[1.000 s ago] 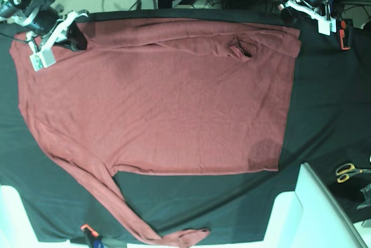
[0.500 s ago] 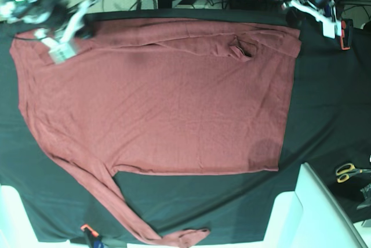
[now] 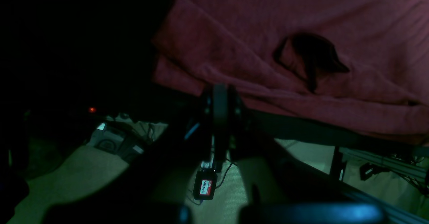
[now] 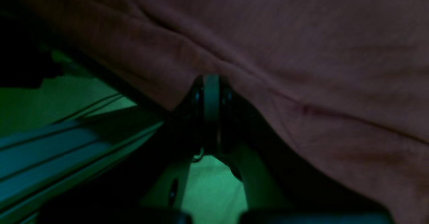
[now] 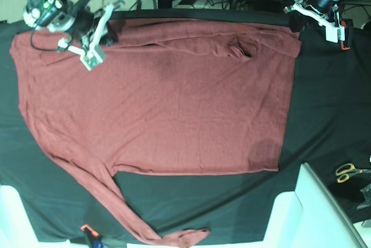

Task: Fold the T-shirt properly
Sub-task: 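Grasp the shirt's shoulder corner with the right gripper and pull it outward, then drag the held shirt corner along the side edge with the right gripper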

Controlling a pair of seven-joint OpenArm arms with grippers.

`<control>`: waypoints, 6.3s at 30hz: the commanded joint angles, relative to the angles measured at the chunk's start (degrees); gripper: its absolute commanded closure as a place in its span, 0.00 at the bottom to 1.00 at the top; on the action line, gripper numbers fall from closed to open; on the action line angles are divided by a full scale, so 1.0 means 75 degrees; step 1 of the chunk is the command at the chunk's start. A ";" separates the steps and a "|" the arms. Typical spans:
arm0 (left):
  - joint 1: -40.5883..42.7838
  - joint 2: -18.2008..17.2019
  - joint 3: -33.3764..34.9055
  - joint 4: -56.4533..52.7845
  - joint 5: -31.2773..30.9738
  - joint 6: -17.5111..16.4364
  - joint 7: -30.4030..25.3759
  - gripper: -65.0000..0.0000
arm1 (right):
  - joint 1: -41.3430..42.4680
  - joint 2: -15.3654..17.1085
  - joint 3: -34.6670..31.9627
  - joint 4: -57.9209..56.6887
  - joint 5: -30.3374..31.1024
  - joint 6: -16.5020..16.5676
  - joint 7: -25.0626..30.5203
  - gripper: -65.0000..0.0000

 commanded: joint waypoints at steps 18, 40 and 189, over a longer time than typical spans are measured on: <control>0.0039 -0.0056 -0.0106 0.0088 -0.0122 -0.0023 -0.0101 1.00 | 0.0671 -0.0018 0.0470 -0.1616 0.0092 0.0035 0.0150 0.98; -0.0371 -0.0033 -0.0118 0.0076 0.0523 -0.0023 -0.0112 1.00 | 0.0823 -0.0241 0.0705 -0.1850 0.0092 0.0035 0.0115 0.98; -0.1836 -0.0408 0.0199 0.0252 0.1461 -0.0058 0.0169 1.00 | 0.3484 0.0896 0.3295 -0.2260 0.0397 -0.0481 -0.1175 0.43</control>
